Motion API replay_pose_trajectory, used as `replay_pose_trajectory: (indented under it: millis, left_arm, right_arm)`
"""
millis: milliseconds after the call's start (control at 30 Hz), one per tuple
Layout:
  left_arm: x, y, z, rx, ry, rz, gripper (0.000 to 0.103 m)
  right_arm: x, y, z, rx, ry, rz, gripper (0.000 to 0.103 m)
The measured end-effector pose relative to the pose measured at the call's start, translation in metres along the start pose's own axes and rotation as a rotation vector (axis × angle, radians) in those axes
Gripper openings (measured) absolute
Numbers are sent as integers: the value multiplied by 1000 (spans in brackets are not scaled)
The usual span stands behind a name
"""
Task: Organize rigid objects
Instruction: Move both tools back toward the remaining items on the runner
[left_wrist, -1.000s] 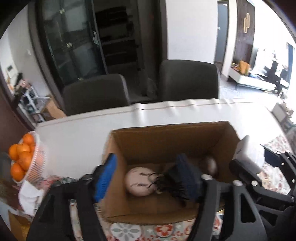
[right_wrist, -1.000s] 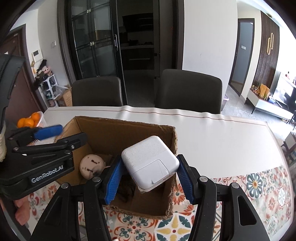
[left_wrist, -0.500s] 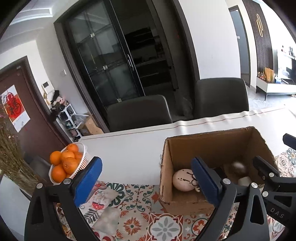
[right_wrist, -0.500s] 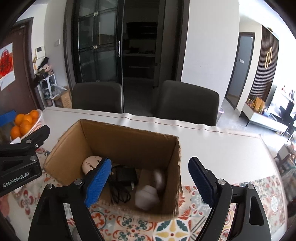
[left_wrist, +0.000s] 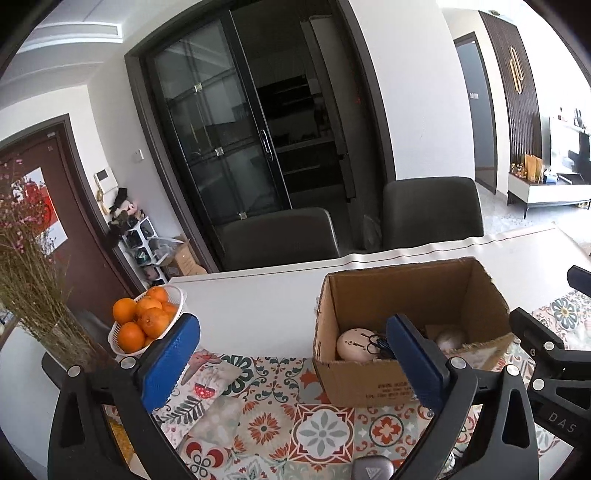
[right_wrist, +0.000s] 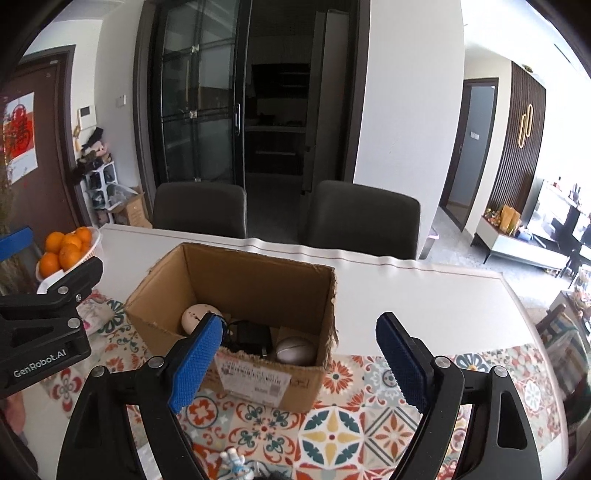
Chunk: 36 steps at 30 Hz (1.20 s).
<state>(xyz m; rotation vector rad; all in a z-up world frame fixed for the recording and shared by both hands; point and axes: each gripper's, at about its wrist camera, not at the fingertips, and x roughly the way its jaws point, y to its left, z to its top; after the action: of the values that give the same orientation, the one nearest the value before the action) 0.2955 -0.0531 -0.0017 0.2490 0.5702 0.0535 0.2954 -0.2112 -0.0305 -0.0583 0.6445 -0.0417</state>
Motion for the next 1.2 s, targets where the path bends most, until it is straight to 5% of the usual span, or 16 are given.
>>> replay_pose_trajectory:
  millis: [433,1200]
  left_arm:
    - [-38,-7,-28,-3,-3,-2,103]
    - [-41,-52,-115,-5,210,-2,103]
  right_arm:
    - [-34,-9,-31,18,-30,28,85]
    - [-26,-21,-115,-90,94,131,79]
